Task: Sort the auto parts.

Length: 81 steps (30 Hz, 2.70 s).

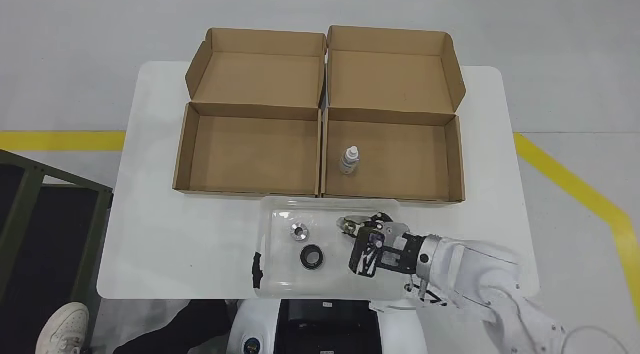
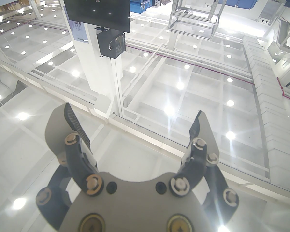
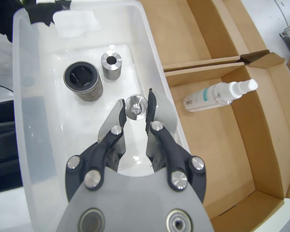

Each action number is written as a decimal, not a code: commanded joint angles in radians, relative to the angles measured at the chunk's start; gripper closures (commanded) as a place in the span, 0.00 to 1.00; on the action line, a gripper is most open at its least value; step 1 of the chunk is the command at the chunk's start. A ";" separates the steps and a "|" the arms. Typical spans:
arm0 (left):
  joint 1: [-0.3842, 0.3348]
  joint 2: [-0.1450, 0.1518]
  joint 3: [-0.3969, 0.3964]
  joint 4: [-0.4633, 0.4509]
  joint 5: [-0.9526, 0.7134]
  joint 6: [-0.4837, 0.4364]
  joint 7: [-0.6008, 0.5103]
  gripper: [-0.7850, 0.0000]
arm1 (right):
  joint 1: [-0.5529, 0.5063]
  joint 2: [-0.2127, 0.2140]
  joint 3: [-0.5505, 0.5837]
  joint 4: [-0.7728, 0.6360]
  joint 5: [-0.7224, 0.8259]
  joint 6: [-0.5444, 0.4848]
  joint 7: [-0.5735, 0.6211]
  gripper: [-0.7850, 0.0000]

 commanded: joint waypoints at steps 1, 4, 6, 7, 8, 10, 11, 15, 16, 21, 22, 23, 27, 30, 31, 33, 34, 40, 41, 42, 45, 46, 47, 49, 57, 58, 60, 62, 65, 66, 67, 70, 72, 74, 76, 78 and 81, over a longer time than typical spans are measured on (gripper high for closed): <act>0.000 0.000 0.000 0.000 0.000 0.000 0.000 0.00 | -0.009 0.000 0.005 -0.003 0.006 0.012 -0.053 1.00; 0.000 0.000 0.000 0.000 0.000 0.000 0.000 0.00 | -0.019 0.000 0.011 -0.004 0.025 0.024 -0.136 1.00; 0.000 0.000 0.000 0.000 0.000 0.000 0.000 0.00 | -0.021 0.000 0.018 -0.004 0.039 0.038 -0.184 1.00; 0.000 0.000 0.000 0.000 0.000 0.000 0.000 0.00 | -0.023 0.000 0.023 -0.005 0.045 0.053 -0.203 1.00; 0.000 0.000 0.000 0.000 0.000 0.000 0.000 0.00 | -0.025 -0.001 0.026 -0.008 0.056 0.062 -0.226 1.00; 0.000 0.000 0.000 0.000 0.000 0.000 0.000 0.00 | -0.026 -0.002 0.039 -0.013 0.077 0.082 -0.263 1.00; 0.000 0.000 0.000 0.000 0.000 0.000 0.000 0.00 | -0.027 -0.002 0.045 -0.016 0.092 0.091 -0.282 1.00; 0.000 0.000 0.000 0.000 0.000 0.000 0.000 0.00 | -0.030 -0.005 0.063 -0.030 0.152 0.130 -0.350 1.00; 0.000 0.000 0.000 0.000 0.000 0.000 0.000 0.00 | -0.031 -0.006 0.066 -0.034 0.165 0.140 -0.362 1.00; 0.000 0.000 0.000 0.000 0.000 0.000 0.000 0.00 | -0.007 -0.009 0.082 -0.043 0.203 0.152 -0.404 1.00; 0.000 0.000 0.000 0.000 0.000 0.000 0.000 0.00 | 0.001 -0.010 0.085 -0.046 0.215 0.149 -0.414 1.00; 0.000 0.000 0.000 0.000 0.000 0.000 0.000 0.00 | 0.010 -0.011 0.087 -0.047 0.232 0.146 -0.427 1.00; 0.000 0.000 0.000 0.000 0.000 0.000 0.000 0.00 | 0.044 -0.013 0.110 -0.037 0.322 0.115 -0.481 1.00; 0.000 0.000 0.000 0.000 0.000 0.000 0.000 0.00 | 0.072 -0.015 0.125 -0.039 0.405 0.091 -0.511 1.00; 0.000 0.000 0.000 0.000 0.000 0.000 0.000 0.00 | 0.080 -0.015 0.133 -0.042 0.411 0.094 -0.510 1.00; 0.000 0.000 0.000 0.000 0.000 0.000 0.000 0.00 | 0.087 -0.017 0.142 -0.052 0.443 0.095 -0.528 1.00; 0.000 0.000 0.000 0.000 0.000 0.000 0.000 0.00 | 0.093 -0.017 0.149 -0.055 0.449 0.101 -0.533 1.00; 0.000 0.000 0.000 0.000 0.000 0.000 0.000 0.00 | 0.136 -0.024 0.159 -0.082 0.484 0.137 -0.569 1.00; 0.000 0.000 0.000 0.000 0.000 0.000 0.000 0.00 | 0.140 -0.025 0.162 -0.087 0.484 0.142 -0.574 1.00; 0.000 0.000 0.000 0.000 0.000 0.000 0.000 0.00 | 0.143 -0.026 0.164 -0.090 0.486 0.144 -0.577 1.00; 0.000 0.000 0.000 0.000 0.000 0.000 0.000 0.00 | 0.145 -0.027 0.176 -0.096 0.491 0.143 -0.577 1.00; 0.000 0.000 0.000 0.000 0.000 0.000 0.000 0.00 | 0.144 -0.027 0.179 -0.099 0.495 0.140 -0.577 1.00; 0.000 0.000 0.000 0.000 0.000 0.000 0.000 0.00 | 0.142 -0.027 0.182 -0.100 0.497 0.136 -0.575 1.00; 0.000 0.000 0.000 0.000 0.000 0.000 0.000 0.00 | 0.135 -0.027 0.188 -0.106 0.502 0.127 -0.571 1.00; 0.000 0.000 0.000 0.000 0.000 0.000 0.000 0.00 | 0.109 -0.026 0.199 -0.094 0.446 0.114 -0.546 1.00; 0.000 0.000 0.000 0.000 0.000 0.000 0.000 0.00 | 0.106 -0.026 0.198 -0.088 0.441 0.109 -0.533 1.00; 0.000 0.000 0.000 0.000 0.000 0.000 0.000 0.00 | 0.099 -0.024 0.197 -0.074 0.429 0.091 -0.506 1.00; 0.000 0.000 0.000 0.000 0.000 0.000 0.000 0.00 | 0.090 -0.023 0.195 -0.057 0.428 0.065 -0.501 1.00; 0.000 0.000 0.000 0.000 0.000 0.000 0.000 0.00 | 0.067 -0.020 0.203 -0.022 0.400 0.022 -0.500 1.00; 0.000 0.000 0.000 0.000 0.000 0.000 0.000 0.00 | 0.058 -0.019 0.207 -0.008 0.388 0.010 -0.499 1.00; 0.000 0.000 0.000 0.000 0.000 0.000 0.000 0.00 | 0.049 -0.017 0.210 0.005 0.375 -0.007 -0.491 1.00; 0.000 0.000 0.000 0.000 0.000 0.000 0.000 0.00 | 0.024 -0.012 0.224 0.041 0.340 -0.039 -0.454 1.00; 0.000 0.000 0.000 0.000 0.000 0.000 0.000 0.00 | 0.012 -0.007 0.232 0.057 0.319 -0.067 -0.424 1.00; 0.000 0.000 0.000 0.000 0.000 0.000 0.000 0.00 | -0.007 -0.004 0.244 0.061 0.294 -0.083 -0.396 1.00; 0.000 0.000 0.000 0.000 0.000 0.000 0.000 0.00 | -0.023 -0.001 0.257 0.066 0.282 -0.080 -0.393 1.00; 0.000 0.000 0.000 0.000 0.000 0.000 0.000 0.00 | -0.034 0.000 0.266 0.086 0.265 -0.078 -0.393 1.00; 0.000 0.000 0.000 0.000 0.000 0.000 0.000 0.00 | -0.042 0.002 0.272 0.096 0.238 -0.063 -0.375 1.00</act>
